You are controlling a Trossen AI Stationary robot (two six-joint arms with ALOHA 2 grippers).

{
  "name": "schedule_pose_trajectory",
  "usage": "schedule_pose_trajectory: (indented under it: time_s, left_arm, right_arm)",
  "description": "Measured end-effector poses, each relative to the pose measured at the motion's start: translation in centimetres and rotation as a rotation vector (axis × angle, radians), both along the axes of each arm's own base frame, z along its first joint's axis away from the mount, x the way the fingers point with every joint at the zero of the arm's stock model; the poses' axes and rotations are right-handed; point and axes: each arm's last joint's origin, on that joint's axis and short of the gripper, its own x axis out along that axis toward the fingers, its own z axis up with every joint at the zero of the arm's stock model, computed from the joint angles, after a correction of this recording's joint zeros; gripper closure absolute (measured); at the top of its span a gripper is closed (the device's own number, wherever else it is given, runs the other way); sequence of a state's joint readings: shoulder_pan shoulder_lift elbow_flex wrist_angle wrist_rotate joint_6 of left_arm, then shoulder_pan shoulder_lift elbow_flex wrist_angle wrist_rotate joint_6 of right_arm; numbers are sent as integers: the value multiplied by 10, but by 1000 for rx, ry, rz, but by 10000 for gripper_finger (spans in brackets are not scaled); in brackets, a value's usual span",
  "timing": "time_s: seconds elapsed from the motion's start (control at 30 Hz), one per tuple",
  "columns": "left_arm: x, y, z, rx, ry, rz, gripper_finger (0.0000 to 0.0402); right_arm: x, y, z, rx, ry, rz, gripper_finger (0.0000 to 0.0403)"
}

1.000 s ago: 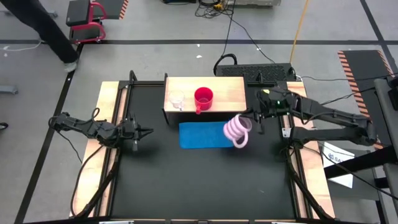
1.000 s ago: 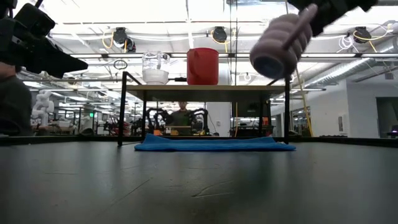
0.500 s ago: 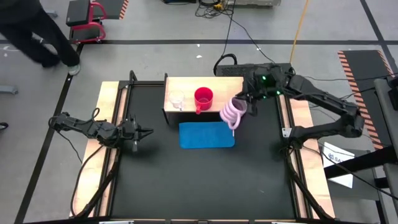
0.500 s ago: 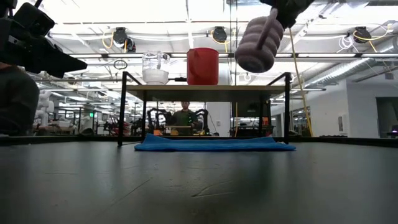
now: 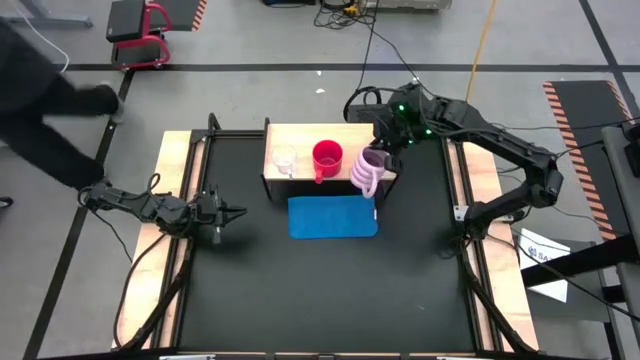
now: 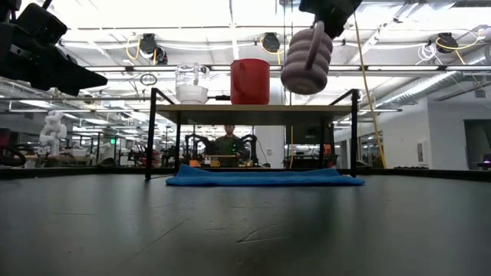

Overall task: Stack small to large cups/mugs on shelf
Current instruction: Put the purple mug on the shelf

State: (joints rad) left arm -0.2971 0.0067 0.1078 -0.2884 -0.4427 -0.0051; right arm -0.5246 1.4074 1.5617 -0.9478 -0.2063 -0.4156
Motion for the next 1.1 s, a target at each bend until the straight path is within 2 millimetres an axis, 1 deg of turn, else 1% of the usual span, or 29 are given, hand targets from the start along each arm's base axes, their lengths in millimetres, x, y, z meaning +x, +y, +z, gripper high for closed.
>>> schedule_pose_trajectory:
  time_s: [0.27,0.57,0.7,0.83,0.93,1.1]
  left_arm:
    - [0,0,0,2,1,0,371]
    - [0,0,0,3,2,0,371]
    - [0,0,0,3,3,0,371]
    - [0,0,-1,4,6,0,371]
    - [0,0,-1,3,7,0,371]
    - [0,0,-1,2,7,0,371]
  right_arm:
    - [8,-10,2,-131,105,-39,399]
    - [15,-14,17,-160,83,-25,399]
    - [18,-15,13,-165,125,-9,399]
    - [20,-15,14,-213,140,-30,399]
    - [19,-14,11,-205,177,-30,399]
    - [20,-14,9,-201,189,-30,399]
